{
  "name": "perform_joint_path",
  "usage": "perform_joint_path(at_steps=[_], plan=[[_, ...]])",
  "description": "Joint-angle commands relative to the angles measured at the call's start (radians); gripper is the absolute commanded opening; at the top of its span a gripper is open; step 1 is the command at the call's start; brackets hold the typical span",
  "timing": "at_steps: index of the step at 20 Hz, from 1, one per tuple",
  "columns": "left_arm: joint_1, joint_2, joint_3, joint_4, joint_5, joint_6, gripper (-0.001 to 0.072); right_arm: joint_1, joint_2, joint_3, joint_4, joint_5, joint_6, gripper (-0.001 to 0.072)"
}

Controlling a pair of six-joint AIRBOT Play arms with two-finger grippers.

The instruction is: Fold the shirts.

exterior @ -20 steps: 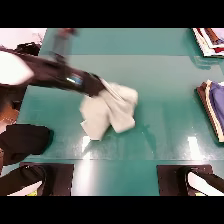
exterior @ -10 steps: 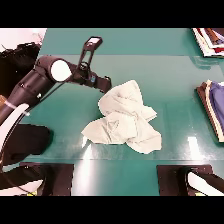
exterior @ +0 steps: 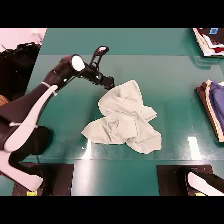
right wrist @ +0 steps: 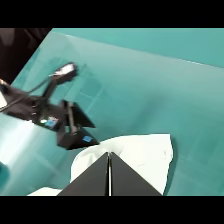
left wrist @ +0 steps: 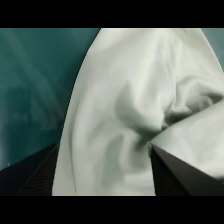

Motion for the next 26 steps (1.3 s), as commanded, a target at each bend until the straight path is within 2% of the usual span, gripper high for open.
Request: perform_joint_path(at_steps=[1,8,9,11,12,16,18,20,21,22,23,25,26], plan=[[-0.003,-0.116,0.089,-0.111,-0.030,0.067,0.0633,0.000,-0.006,-0.001,-0.004,0.010,0.000,0.0013],[-0.023,-0.190,0.093,-0.101,0.033,0.071,0.0632,0.003,-0.063,-0.001,-0.005,0.066,0.048,0.0013],[-0.023,-0.189,0.093,-0.102,0.058,0.071,0.0589,0.003,-0.072,-0.001,-0.006,0.074,0.048,0.0013],[-0.023,-0.188,0.103,-0.103,0.071,0.071,0.0106,0.003,-0.088,-0.001,-0.009,0.095,0.048,0.0013],[-0.023,-0.188,0.114,-0.101,0.072,0.071,0.0024,0.003,-0.094,-0.001,-0.011,0.110,0.048,0.0013],[0.062,-0.150,0.218,-0.078,-0.006,0.054,0.0024,0.003,-0.060,-0.116,-0.143,0.149,0.051,0.0013],[0.142,-0.089,0.242,-0.071,-0.022,0.032,0.0024,0.003,0.006,-0.292,-0.258,0.115,0.087,0.0014],[0.218,-0.024,0.242,-0.070,-0.042,0.034,0.0024,0.003,0.069,-0.501,-0.293,0.064,0.112,0.0026],[0.247,0.000,0.242,-0.069,-0.060,0.034,0.0024,0.003,0.090,-0.602,-0.290,0.037,0.115,0.0223],[0.272,0.017,0.242,-0.067,-0.082,0.034,0.0025,0.003,0.103,-0.701,-0.277,0.010,0.117,0.0468],[0.288,0.024,0.242,-0.063,-0.103,0.034,0.0024,0.003,0.104,-0.799,-0.239,-0.018,0.117,0.0491],[0.300,0.029,0.242,-0.047,-0.151,0.034,0.0025,0.003,0.077,-0.953,-0.145,-0.099,0.116,0.0487],[0.300,0.029,0.242,-0.032,-0.170,0.034,0.0025,0.003,0.050,-1.009,-0.100,-0.145,0.115,0.0458]])
